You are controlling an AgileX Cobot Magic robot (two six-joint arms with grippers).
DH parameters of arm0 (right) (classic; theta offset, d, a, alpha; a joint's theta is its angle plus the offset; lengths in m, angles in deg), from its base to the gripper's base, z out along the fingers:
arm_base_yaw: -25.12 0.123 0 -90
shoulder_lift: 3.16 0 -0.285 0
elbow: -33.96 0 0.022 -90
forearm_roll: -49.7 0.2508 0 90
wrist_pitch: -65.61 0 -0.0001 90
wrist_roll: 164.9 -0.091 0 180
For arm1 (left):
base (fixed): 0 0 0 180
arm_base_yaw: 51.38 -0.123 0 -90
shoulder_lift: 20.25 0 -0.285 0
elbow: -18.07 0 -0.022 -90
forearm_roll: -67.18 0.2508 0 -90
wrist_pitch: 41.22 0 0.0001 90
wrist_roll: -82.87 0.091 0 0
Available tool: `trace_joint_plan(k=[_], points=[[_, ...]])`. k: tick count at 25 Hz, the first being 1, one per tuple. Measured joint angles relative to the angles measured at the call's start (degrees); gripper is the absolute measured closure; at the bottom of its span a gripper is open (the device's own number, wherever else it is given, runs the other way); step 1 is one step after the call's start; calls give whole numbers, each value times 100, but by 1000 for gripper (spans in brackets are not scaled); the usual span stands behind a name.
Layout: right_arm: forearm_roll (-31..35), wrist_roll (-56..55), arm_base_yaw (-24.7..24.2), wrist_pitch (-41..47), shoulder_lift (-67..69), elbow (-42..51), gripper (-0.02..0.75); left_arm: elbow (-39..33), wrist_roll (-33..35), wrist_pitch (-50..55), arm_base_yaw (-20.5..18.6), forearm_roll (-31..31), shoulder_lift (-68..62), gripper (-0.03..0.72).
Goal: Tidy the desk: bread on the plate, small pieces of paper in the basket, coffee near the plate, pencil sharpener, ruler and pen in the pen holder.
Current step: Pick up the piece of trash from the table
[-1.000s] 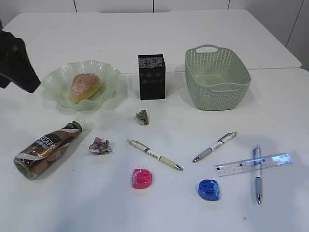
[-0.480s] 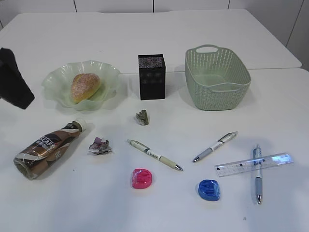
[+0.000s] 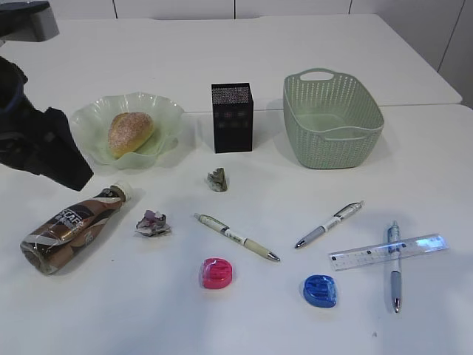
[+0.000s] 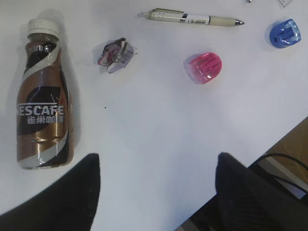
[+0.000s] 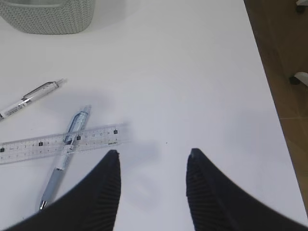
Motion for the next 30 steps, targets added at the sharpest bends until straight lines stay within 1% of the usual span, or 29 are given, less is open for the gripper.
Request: trace_joint_plan(k=[1, 5, 9, 18, 22, 24, 30], points=[[23, 54, 0, 0, 0, 0, 372, 0, 0, -28, 25, 6, -35, 161], [494, 653, 0, 0, 112, 0, 372, -10, 0, -52, 24, 45, -156, 161], [690, 828, 0, 0, 340, 0, 372, -10, 0, -62, 24, 74, -156, 161], [771, 944, 0, 0, 424, 0, 372, -10, 60, -202, 24, 87, -223, 161], [771, 947, 0, -22, 424, 0, 372, -10, 212, -503, 49, 18, -508, 161], [771, 947, 0, -22, 424, 0, 372, -10, 293, -637, 109, -37, -722, 161], [771, 957, 0, -22, 424, 0, 372, -10, 494, -1091, 463, -98, -1290, 161]])
